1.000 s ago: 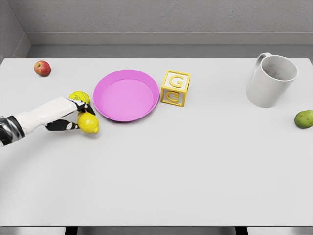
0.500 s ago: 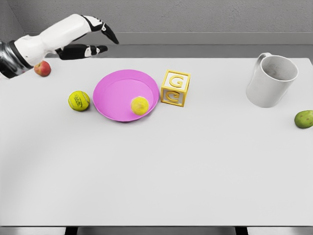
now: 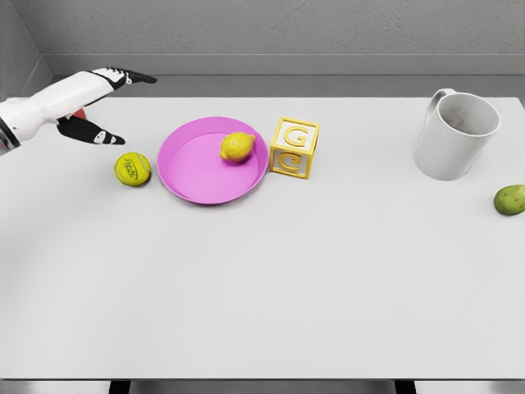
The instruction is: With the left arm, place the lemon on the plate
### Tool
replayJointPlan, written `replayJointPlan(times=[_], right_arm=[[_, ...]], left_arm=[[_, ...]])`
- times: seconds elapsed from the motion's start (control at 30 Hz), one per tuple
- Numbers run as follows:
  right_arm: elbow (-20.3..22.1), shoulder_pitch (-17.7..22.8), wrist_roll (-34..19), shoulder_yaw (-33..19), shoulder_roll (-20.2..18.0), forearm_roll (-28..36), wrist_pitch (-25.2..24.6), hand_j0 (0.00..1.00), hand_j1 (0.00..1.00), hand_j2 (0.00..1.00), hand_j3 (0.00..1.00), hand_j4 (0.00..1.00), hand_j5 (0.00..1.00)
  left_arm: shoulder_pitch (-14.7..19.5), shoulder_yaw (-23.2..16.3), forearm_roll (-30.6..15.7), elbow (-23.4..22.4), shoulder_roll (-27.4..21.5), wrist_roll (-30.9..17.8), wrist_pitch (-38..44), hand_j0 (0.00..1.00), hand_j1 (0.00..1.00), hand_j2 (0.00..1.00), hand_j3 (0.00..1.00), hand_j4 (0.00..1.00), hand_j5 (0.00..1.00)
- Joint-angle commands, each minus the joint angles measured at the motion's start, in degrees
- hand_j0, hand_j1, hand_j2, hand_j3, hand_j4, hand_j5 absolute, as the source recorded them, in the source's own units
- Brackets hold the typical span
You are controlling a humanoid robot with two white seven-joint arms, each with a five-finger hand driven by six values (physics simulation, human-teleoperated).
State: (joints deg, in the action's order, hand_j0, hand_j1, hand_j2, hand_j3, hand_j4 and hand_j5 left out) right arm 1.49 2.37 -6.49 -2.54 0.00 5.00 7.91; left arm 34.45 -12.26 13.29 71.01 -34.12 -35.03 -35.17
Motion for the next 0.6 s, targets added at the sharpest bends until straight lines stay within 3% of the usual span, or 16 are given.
replayJointPlan(times=[0.0,0.57], right_arm=[[0.01,-0.09,-0.01,-0.01,0.0,0.01,0.0,1.0,1.0,1.0,1.0,1.0,1.0],[0.01,-0.09,-0.01,-0.01,0.0,0.01,0.0,1.0,1.0,1.0,1.0,1.0,1.0]], left_arm=[[0.0,-0.13,-0.46,-0.35,0.28,0.03,0.17,1.0,1.0,1.0,1.0,1.0,1.0],[-2.11,0.05,-0.28,-0.44,-0.07,0.03,0.17,1.0,1.0,1.0,1.0,1.0,1.0]])
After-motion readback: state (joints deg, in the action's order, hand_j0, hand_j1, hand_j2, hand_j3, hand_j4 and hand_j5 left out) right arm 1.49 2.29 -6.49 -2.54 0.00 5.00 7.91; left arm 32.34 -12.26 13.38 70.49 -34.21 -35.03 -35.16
